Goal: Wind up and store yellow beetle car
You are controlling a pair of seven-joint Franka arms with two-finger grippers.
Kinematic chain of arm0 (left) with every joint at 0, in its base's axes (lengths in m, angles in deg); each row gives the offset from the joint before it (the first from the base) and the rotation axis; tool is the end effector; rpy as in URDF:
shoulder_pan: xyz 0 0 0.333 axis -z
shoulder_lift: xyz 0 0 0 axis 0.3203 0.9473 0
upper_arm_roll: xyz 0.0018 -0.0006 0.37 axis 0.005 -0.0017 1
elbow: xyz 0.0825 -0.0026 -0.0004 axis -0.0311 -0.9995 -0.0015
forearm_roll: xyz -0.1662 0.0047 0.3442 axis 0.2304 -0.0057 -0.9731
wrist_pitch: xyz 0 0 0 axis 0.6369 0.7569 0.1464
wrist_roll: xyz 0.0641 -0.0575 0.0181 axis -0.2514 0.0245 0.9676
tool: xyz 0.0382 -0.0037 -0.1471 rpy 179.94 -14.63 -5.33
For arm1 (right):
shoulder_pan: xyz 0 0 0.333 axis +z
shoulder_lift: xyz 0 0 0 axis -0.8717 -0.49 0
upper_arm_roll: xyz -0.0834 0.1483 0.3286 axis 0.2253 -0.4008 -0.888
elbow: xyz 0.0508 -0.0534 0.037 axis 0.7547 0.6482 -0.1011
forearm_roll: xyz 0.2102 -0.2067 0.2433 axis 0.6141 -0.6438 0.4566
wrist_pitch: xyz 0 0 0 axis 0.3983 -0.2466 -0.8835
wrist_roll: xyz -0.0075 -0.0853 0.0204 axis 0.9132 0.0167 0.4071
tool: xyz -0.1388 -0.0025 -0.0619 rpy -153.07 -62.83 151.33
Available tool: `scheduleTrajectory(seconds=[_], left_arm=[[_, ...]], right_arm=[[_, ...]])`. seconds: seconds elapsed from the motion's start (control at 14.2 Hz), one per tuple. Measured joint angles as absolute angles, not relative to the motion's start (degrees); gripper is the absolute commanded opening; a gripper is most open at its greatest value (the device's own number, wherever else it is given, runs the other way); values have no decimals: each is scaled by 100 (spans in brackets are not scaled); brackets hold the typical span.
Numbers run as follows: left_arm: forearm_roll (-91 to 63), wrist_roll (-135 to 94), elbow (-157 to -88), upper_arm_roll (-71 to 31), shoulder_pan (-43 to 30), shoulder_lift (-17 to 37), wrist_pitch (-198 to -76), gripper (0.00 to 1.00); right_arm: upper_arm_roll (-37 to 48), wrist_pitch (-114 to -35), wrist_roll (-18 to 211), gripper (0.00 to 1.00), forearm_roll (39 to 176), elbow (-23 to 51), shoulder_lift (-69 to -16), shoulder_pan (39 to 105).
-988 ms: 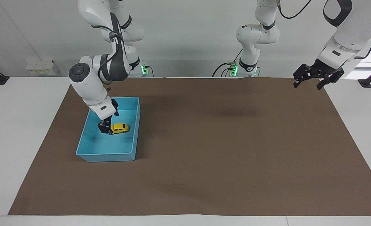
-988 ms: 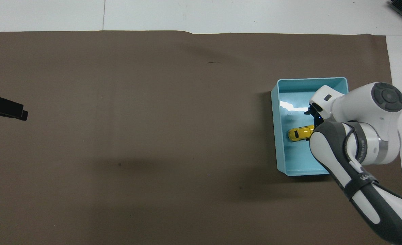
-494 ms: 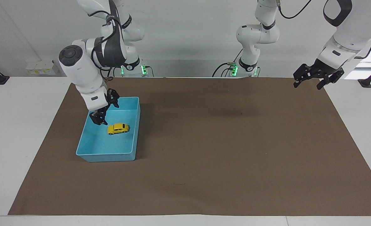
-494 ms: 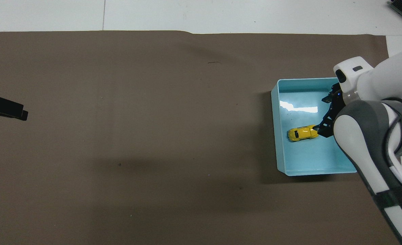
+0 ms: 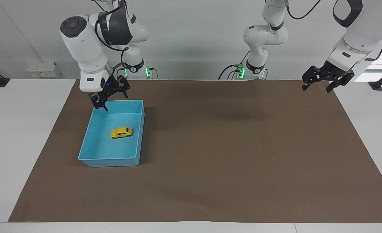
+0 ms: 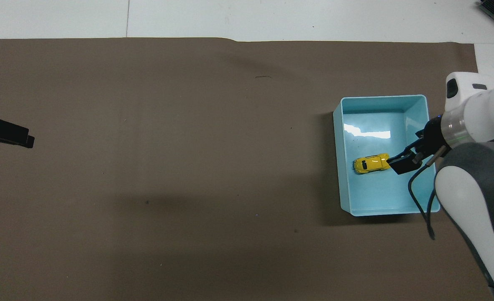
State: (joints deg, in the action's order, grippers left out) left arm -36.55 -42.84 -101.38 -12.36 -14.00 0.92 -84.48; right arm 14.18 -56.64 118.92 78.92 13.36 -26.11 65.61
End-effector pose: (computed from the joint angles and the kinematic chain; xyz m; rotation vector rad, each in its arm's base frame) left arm 0.5423 -0.0088 0.6342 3.0891 -0.2014 -0.0731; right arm 0.5370 0.0377 0.5554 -2.9618 -0.8946 0.0470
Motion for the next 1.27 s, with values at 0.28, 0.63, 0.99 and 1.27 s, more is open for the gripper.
scheduleTrajectory(seconds=[0.28, 0.63, 0.99, 1.27], left_arm=[[-3655, -4284, -10138, -1236, -1400, 92, -8448, 100], [-3655, -4284, -10138, -1236, -1400, 92, -8448, 100], [-3655, -4284, -10138, -1236, -1400, 92, -8448, 100], [-3655, -4284, -10138, -1236, -1400, 92, -8448, 100]], right_arm=[[1475, -5335, 10801, 100, 7892, 1041, -2610, 6262], [1394, -5303, 9062, 100, 7895, 848, -2612, 6284], [1425, -5303, 8838, 100, 7896, 755, -2612, 6280], [1433, -5303, 8829, 100, 7895, 731, -2612, 6262]])
